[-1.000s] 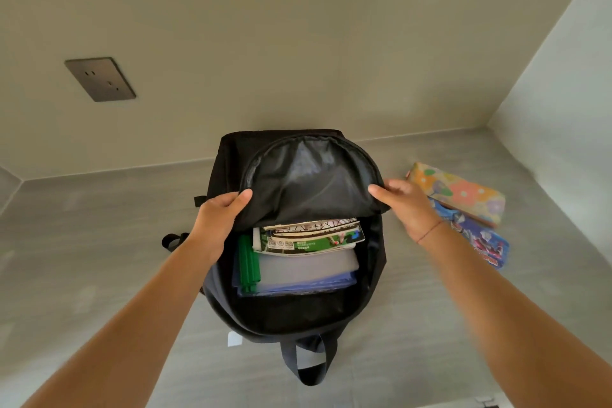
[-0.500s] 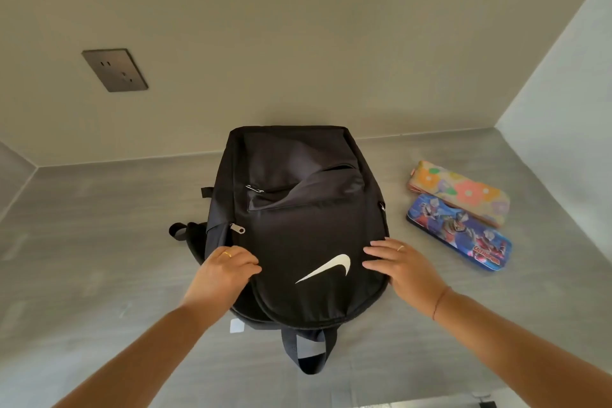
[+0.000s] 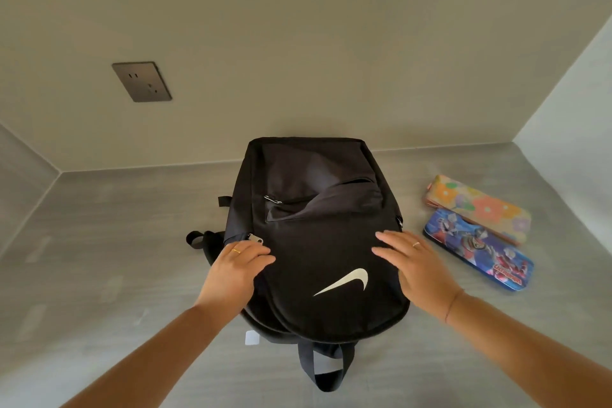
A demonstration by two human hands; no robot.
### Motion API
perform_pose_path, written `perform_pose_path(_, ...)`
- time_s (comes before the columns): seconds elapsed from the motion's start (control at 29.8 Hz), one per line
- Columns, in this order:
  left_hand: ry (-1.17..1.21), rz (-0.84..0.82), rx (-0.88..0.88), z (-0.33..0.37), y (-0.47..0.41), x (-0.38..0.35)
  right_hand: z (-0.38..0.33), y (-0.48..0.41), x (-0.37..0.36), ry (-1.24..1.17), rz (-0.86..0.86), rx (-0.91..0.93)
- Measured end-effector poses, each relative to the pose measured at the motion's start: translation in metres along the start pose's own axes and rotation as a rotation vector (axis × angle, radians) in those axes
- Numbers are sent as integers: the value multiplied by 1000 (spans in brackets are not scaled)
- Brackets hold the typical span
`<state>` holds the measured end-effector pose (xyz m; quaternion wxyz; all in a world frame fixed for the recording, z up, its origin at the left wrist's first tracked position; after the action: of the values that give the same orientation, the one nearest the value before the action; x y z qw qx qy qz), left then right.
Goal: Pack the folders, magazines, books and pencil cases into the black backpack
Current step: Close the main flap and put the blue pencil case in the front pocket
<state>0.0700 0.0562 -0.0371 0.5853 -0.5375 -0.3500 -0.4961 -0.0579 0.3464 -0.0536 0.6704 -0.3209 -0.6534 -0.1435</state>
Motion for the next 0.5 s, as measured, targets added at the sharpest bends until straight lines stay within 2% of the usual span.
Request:
perform_pose_path(0.1, 127, 146, 136, -1, -42, 11, -6, -55, 12, -80, 131, -72)
perform_pose_path(0.17, 193, 179, 221, 0, -73, 10, -15, -87, 9, -28, 63, -114)
perform_pose_path(0.24, 211, 127, 276, -1, -101, 2, -25, -106, -3, 15, -56, -112)
perform_pose_path(0.34, 166, -40, 294, -7, -134, -16, -39, -104, -30, 27, -187, -108)
perform_pose_path(0.44, 92, -164, 263, -12, -154, -35, -42, -87, -49, 76, -195, -124)
perform_pose_path(0.5, 70, -186, 234, -13, -161, -46, -43, -79, -54, 96, -170, -149)
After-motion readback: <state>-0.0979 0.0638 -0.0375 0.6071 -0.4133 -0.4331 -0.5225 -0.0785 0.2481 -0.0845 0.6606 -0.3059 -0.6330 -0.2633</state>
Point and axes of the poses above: each hand's wrist, its own y-axis away from the middle knuckle, its own x-axis out of the back of the hand, z = x × y, the point moved 3 cm from there along -y, towards the middle knuckle, and after that the axes turned 3 degrees about y, right-handed, at the moved point
